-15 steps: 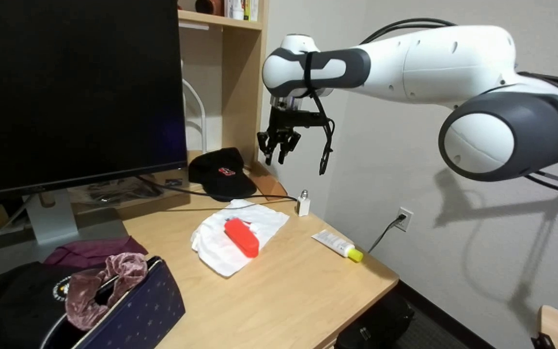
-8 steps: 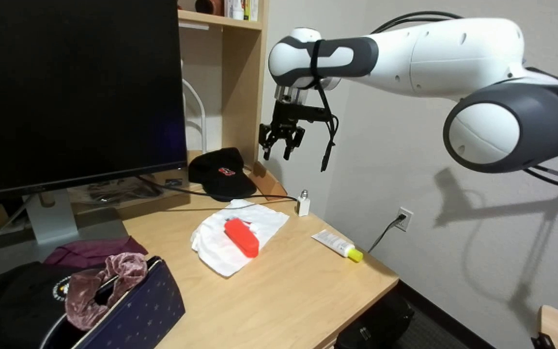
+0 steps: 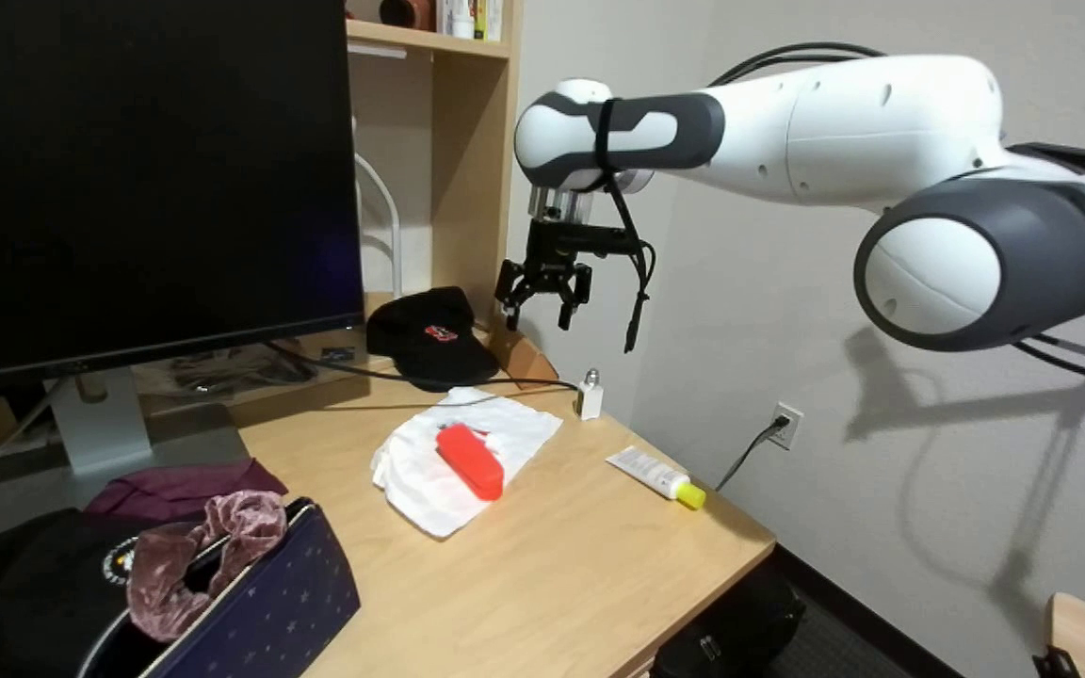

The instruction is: Change the position of the object and put it horizontally along the table

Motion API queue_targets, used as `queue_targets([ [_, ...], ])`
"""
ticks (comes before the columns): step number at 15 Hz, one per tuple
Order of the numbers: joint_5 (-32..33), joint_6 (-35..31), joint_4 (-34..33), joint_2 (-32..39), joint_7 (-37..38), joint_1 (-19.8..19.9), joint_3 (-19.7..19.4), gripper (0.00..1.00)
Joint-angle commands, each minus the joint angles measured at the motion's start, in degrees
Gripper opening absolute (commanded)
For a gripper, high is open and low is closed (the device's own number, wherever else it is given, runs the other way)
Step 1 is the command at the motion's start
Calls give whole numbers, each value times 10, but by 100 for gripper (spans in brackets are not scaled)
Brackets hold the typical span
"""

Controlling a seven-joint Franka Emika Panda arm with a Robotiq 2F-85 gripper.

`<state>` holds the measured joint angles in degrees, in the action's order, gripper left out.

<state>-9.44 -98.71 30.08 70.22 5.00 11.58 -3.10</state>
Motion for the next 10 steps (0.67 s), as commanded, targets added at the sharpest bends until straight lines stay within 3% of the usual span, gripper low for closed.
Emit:
queue_targets([
  [1,6,3,-19,22,11,-3,-5,100],
  [10,3,1,-25,60,3,-1,-10,100],
])
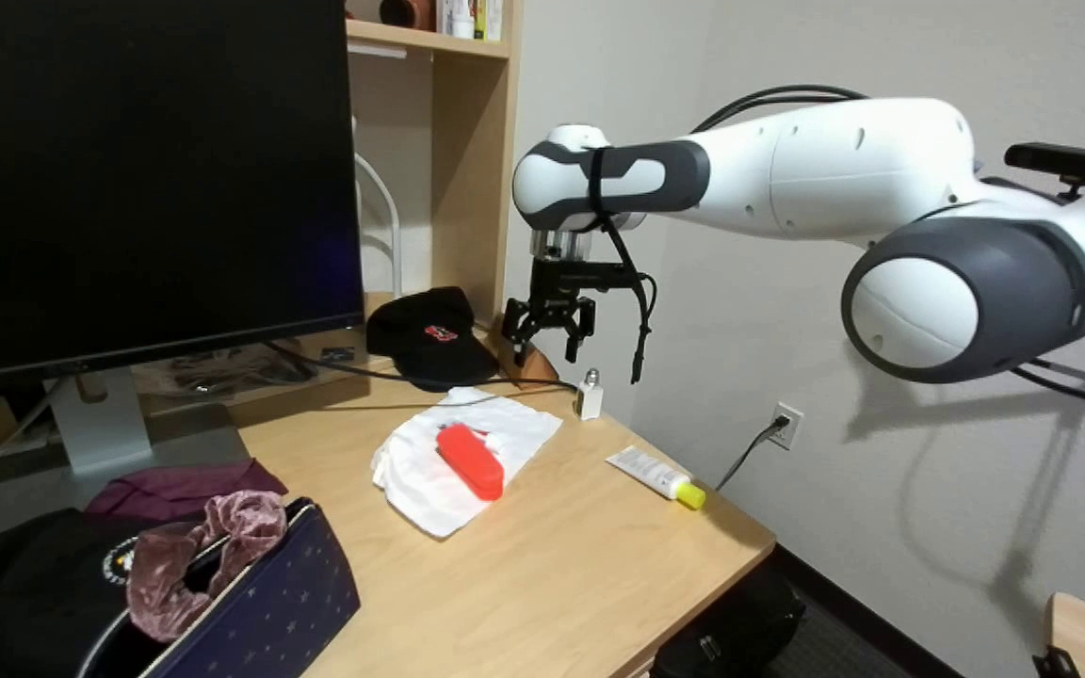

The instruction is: Change the position of the object and put it horizontally along the table

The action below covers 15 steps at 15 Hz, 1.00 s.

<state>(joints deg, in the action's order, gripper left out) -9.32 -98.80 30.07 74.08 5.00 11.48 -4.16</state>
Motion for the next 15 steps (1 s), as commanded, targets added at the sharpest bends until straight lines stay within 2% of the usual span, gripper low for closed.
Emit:
queue_targets([
  [1,2,-1,-27,24,2,-2,1,100],
  [5,9,-5,-30,26,1,-11,-4,100],
  [14,72,7,-27,32,10,-52,-60,100],
  [15,72,8,-27,33,9,-53,-62,75],
])
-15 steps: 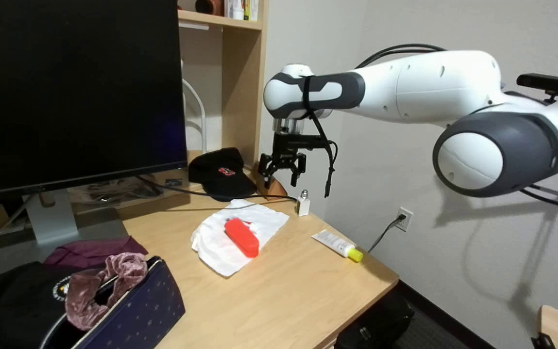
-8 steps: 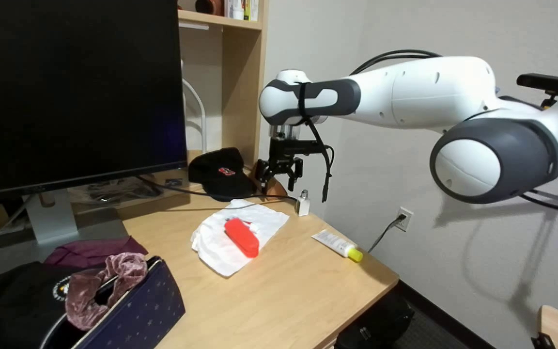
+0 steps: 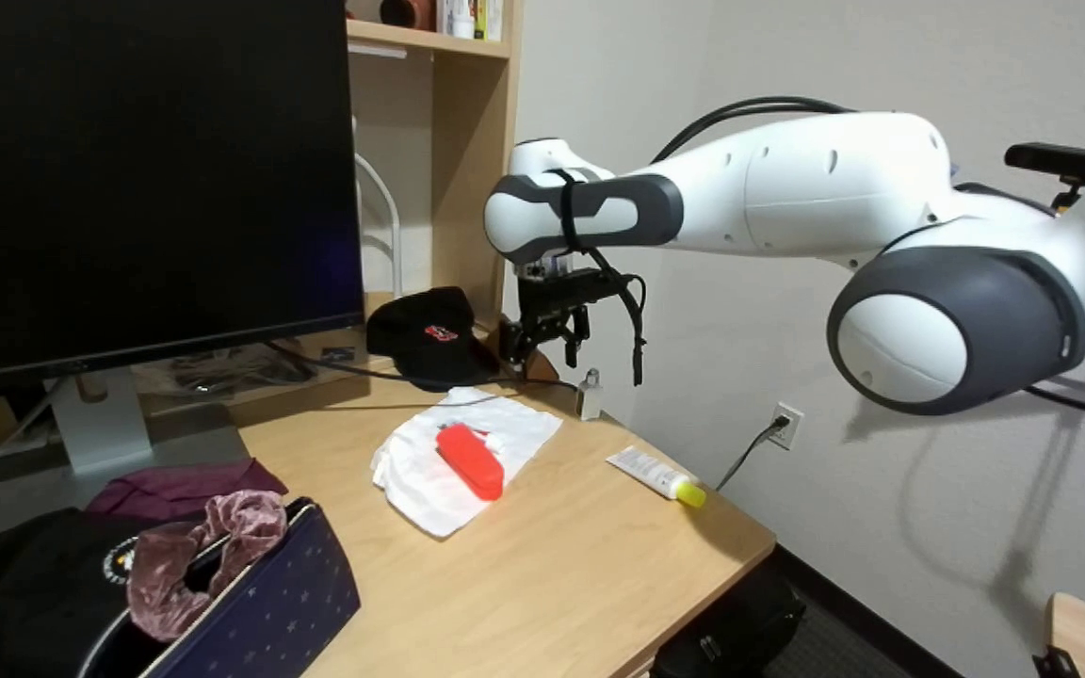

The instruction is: Change the position of the object and put it horizontally along the table

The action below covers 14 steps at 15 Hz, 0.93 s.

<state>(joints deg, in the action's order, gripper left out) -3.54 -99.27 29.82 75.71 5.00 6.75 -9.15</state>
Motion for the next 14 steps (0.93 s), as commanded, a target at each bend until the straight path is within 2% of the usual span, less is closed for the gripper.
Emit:
queue_targets([
  [1,14,14,-25,18,7,-6,-13,73],
  [8,7,19,-25,20,5,-5,-19,28],
  [9,7,20,-25,20,5,-4,-19,70],
  [10,5,22,-25,20,7,-4,-18,67],
  [11,3,24,-24,19,10,-3,-17,68],
  [14,-2,29,-24,18,14,0,-13,85],
])
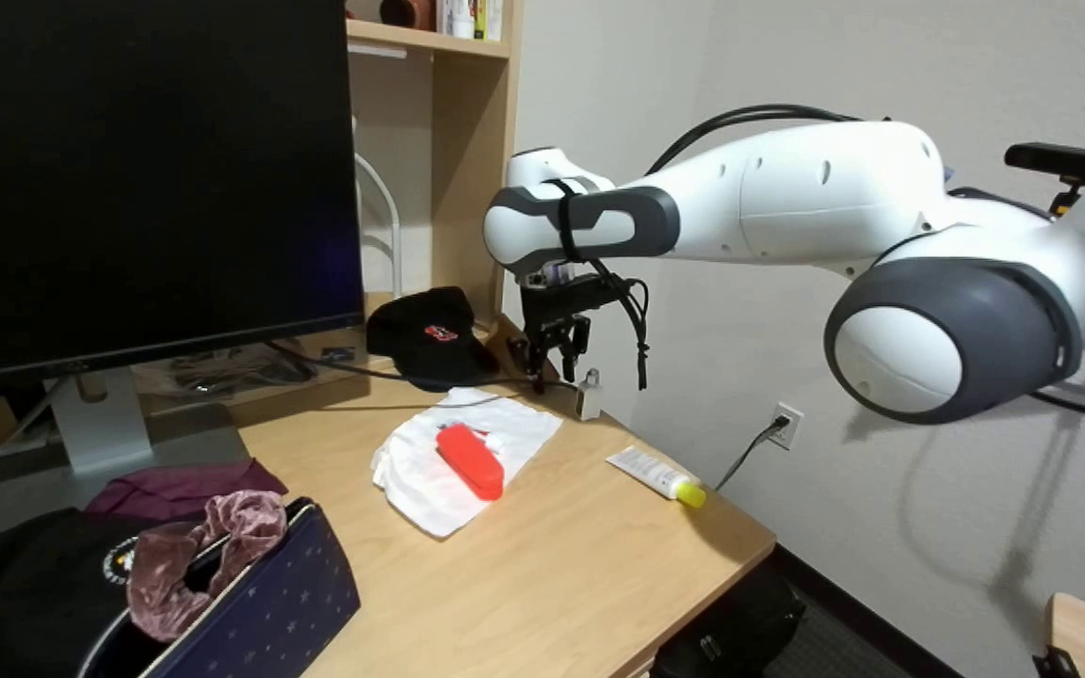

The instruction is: Change the position of the object and put it horizontally along the table

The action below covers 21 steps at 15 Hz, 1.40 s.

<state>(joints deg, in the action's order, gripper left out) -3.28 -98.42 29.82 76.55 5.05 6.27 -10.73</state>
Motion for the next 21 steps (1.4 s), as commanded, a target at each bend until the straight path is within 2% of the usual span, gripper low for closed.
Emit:
queue_targets([
  [1,-6,20,-25,9,13,6,3,91],
  [2,-6,17,-25,10,12,7,3,98],
  [4,-8,17,-26,8,13,8,5,100],
  [8,-16,21,-26,3,20,8,9,100],
  [9,3,39,-69,24,27,19,32,100],
  [15,2,42,-101,27,39,26,57,100],
  [16,-10,10,-38,-8,37,19,44,100],
  [20,-6,-5,-36,-6,48,17,40,100],
  [21,8,21,-101,31,56,23,51,100],
])
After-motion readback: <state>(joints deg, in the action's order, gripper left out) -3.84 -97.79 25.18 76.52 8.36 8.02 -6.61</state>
